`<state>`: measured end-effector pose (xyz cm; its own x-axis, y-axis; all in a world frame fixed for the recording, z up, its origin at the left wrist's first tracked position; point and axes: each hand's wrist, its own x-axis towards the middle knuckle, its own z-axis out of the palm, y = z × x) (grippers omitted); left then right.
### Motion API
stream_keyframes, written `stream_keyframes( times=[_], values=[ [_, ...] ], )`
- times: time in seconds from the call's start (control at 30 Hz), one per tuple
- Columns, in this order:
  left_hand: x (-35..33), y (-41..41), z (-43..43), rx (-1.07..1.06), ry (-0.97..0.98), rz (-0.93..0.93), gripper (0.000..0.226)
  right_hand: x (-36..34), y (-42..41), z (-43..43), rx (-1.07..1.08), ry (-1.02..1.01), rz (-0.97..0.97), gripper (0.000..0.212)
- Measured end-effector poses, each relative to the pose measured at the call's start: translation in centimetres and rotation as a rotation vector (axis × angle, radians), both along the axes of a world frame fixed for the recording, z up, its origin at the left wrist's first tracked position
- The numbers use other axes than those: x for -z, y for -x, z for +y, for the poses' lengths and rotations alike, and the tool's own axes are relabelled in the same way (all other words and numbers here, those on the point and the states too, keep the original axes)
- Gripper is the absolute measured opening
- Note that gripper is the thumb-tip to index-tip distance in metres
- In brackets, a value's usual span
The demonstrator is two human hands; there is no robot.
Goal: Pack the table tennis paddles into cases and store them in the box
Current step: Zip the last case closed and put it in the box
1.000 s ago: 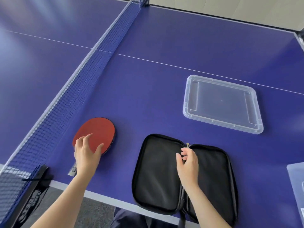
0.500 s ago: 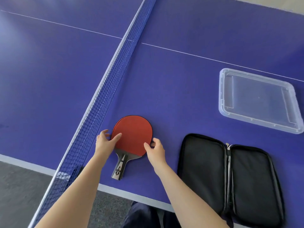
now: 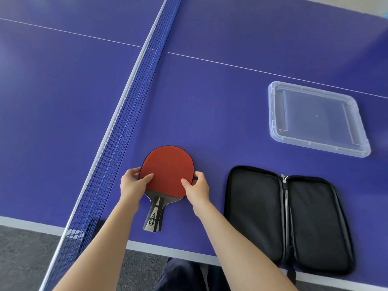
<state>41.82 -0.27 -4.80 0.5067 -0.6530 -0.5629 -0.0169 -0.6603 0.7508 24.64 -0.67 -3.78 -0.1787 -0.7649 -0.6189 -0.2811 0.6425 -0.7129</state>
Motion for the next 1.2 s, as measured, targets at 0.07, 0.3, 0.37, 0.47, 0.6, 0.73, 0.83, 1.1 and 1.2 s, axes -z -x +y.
stream_keyframes(
  times=[0.07, 0.3, 0.37, 0.47, 0.6, 0.73, 0.83, 1.1, 1.2],
  values=[
    [-0.7, 1.2, 0.0, 0.007, 0.025, -0.001, 0.045, -0.4, 1.2, 0.1, 0.024, 0.028, -0.021, 0.035],
    [-3.4, 9.4, 0.6, 0.081, 0.103, 0.036, 0.048, -2.8, 9.8, 0.7, 0.071, 0.159, -0.019, 0.038],
    [-3.9, 13.1, 1.0, 0.114, 0.113, 0.05, 0.047, -3.3, 13.6, 1.5, 0.098, 0.176, -0.02, 0.039],
    [-4.4, 19.3, 2.1, 0.164, 0.116, 0.055, 0.045, -3.7, 19.9, 3.0, 0.13, 0.192, -0.026, 0.038],
    [-4.3, 28.7, 4.0, 0.229, 0.091, 0.034, 0.049, -3.7, 29.1, 5.6, 0.163, 0.177, -0.018, 0.037],
    [-3.5, 37.6, 5.8, 0.244, 0.079, 0.009, 0.044, -3.1, 37.9, 7.8, 0.178, 0.168, 0.019, 0.038],
    [-2.7, 42.2, 6.6, 0.266, 0.06, -0.013, 0.043, -2.6, 42.4, 8.4, 0.163, 0.154, 0.069, 0.04],
    [-1.0, 46.3, 6.8, 0.302, -0.03, -0.111, 0.047, -0.4, 46.5, 8.2, 0.076, 0.121, 0.117, 0.04],
    [-0.7, 46.4, 6.5, 0.317, -0.058, -0.167, 0.047, 0.0, 46.3, 7.8, 0.05, 0.119, 0.15, 0.042]
  ],
)
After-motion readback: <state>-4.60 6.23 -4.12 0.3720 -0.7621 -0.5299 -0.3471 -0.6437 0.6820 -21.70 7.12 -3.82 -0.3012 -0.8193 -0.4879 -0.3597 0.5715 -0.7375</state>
